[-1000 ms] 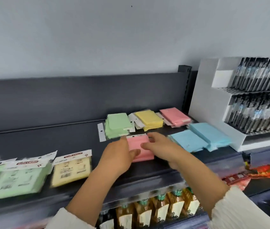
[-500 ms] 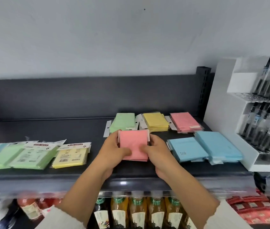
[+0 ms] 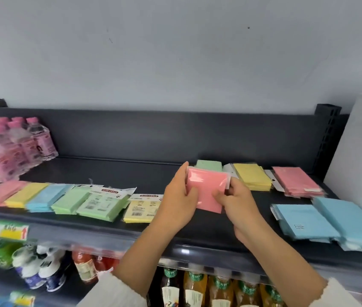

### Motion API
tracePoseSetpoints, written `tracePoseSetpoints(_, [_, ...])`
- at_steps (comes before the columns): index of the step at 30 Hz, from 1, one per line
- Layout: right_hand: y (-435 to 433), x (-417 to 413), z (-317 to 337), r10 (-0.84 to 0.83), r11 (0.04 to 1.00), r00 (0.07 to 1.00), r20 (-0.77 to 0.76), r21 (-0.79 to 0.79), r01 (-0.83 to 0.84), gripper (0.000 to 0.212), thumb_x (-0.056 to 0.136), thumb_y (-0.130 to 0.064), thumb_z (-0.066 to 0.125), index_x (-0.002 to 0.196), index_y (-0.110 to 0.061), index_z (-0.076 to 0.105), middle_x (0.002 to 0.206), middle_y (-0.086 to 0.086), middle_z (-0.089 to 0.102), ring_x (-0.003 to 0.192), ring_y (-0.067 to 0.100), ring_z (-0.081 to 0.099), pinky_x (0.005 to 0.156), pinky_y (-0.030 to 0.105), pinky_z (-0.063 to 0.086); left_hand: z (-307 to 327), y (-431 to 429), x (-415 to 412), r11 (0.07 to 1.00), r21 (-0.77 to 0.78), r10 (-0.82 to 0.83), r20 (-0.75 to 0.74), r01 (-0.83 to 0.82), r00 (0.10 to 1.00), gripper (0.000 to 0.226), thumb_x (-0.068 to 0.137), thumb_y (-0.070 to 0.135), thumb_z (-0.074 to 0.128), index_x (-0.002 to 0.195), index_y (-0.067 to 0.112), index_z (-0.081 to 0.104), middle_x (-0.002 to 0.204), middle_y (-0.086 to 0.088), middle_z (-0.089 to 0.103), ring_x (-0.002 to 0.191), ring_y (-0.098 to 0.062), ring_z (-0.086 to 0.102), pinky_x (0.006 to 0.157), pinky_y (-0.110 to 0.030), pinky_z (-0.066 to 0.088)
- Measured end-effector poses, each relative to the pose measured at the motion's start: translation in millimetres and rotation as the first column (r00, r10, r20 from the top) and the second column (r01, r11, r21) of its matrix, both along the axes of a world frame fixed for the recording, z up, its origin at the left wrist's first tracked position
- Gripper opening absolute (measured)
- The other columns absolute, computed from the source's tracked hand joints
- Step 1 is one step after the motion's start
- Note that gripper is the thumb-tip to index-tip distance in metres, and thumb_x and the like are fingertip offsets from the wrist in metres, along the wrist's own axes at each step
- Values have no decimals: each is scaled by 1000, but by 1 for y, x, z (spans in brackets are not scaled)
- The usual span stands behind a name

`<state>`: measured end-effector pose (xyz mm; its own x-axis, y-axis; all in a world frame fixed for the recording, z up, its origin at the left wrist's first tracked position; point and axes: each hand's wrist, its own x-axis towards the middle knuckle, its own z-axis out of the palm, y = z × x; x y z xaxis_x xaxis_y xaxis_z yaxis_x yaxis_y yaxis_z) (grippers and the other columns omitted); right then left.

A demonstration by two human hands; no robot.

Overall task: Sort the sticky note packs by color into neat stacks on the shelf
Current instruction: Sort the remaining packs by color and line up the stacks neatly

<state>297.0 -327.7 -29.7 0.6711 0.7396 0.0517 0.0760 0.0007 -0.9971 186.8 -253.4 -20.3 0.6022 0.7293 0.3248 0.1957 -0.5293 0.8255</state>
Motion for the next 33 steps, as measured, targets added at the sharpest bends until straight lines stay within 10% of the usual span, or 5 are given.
tracePoseSetpoints(4, [12,-2,2,65,990,997,-43,-126,-70,31,92,-4,54,118,-20,55,112,1,63,102,21,60,87,44,54,-1,30,-36,937,350,111,-308,4,945,64,94,32,53,149,20,23,148,4,37,134,-11,31,107,-22,28])
tracePoseSetpoints(12, [23,-3,0,106,959,988,-113,-251,-132,21,89,-4,54,105,-17,59,106,5,66,94,21,64,83,41,55,4,75,-53,906,276,55,-830,322,555,118,62,64,74,151,23,10,156,1,22,143,-21,19,117,-41,20])
tracePoseSetpoints(22, [39,-20,-14,72,937,997,40,-345,-54,72,84,-11,54,146,-27,22,130,0,48,104,20,55,80,33,52,-4,100,-50,917,142,-97,-827,373,554,107,49,61,82,141,31,34,138,12,44,121,-15,46,101,-32,40])
tracePoseSetpoints(33, [14,-5,-4,173,869,898,404,-492,54,61,88,-31,54,144,-21,33,143,6,33,133,26,30,108,38,33,19,63,-29,854,237,-64,-836,464,545,109,64,58,76,150,26,16,156,10,17,142,-14,22,115,-31,23])
